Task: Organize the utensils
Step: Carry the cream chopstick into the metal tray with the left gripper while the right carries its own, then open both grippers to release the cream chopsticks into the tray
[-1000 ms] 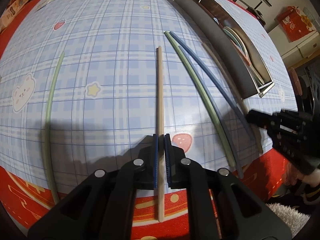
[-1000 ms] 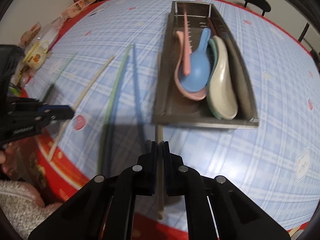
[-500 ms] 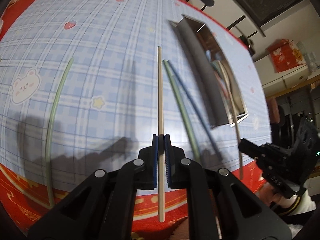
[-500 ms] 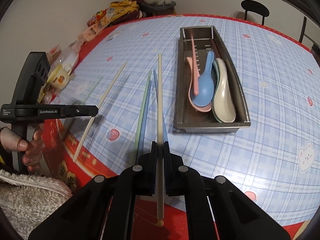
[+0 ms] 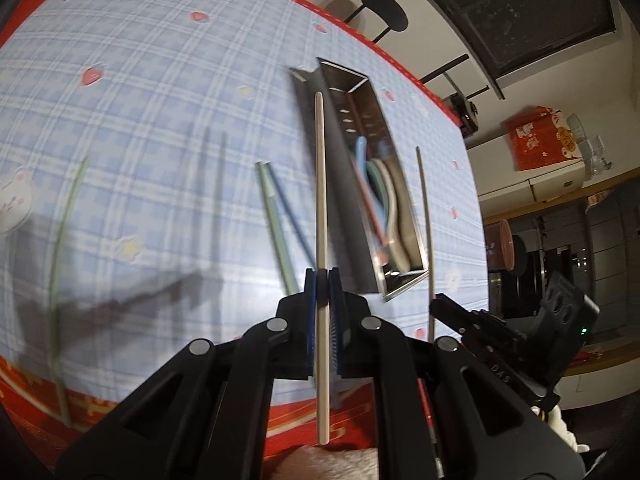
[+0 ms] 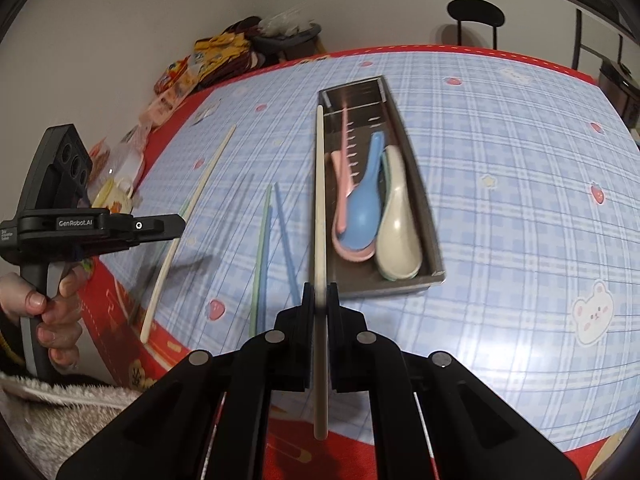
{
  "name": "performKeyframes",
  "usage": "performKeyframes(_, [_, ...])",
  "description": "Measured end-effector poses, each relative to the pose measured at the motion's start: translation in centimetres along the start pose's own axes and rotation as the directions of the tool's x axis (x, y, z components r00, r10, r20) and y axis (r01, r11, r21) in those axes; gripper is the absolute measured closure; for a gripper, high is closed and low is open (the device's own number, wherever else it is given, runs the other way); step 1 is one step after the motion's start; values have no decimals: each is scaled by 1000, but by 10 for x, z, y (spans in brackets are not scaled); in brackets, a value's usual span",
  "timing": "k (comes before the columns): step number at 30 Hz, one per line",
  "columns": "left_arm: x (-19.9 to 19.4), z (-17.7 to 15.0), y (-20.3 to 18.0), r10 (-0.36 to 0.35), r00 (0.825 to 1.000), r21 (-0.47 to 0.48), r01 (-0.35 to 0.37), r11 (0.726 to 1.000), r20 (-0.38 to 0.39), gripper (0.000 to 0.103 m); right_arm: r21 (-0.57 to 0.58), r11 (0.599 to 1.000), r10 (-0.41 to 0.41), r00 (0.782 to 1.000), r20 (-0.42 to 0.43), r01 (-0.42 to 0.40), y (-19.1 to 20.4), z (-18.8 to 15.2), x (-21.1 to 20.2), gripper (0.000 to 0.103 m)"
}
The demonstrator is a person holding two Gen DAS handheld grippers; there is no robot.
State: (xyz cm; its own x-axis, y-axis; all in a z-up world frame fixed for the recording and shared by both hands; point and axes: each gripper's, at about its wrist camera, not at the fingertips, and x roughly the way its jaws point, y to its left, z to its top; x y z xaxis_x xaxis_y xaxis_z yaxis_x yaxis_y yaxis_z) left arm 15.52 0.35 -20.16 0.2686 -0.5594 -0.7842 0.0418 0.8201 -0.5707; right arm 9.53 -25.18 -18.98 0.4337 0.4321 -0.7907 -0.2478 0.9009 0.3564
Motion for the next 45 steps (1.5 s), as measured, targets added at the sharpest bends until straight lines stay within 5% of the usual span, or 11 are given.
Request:
performKeyframes(11, [42,42,-40,-30,999,-54,30,998,-11,93,21,998,-62,998,-4,62,-27,48,9,96])
performKeyframes(28, [117,99,-46,9,1000,-178,-14,984,-30,93,1,995,-95,991,-93,96,-38,96,65,96])
performKeyframes(39, [128,108,-37,16,999,-193,-25,981,-48,94,1,995,-103,987,-123,104,-38,114,88,96])
performKeyframes(45, [113,114,-42,27,1000,-150,-29,988,-13,82,0,996,-94,987,-127,95,-37,117,92,96])
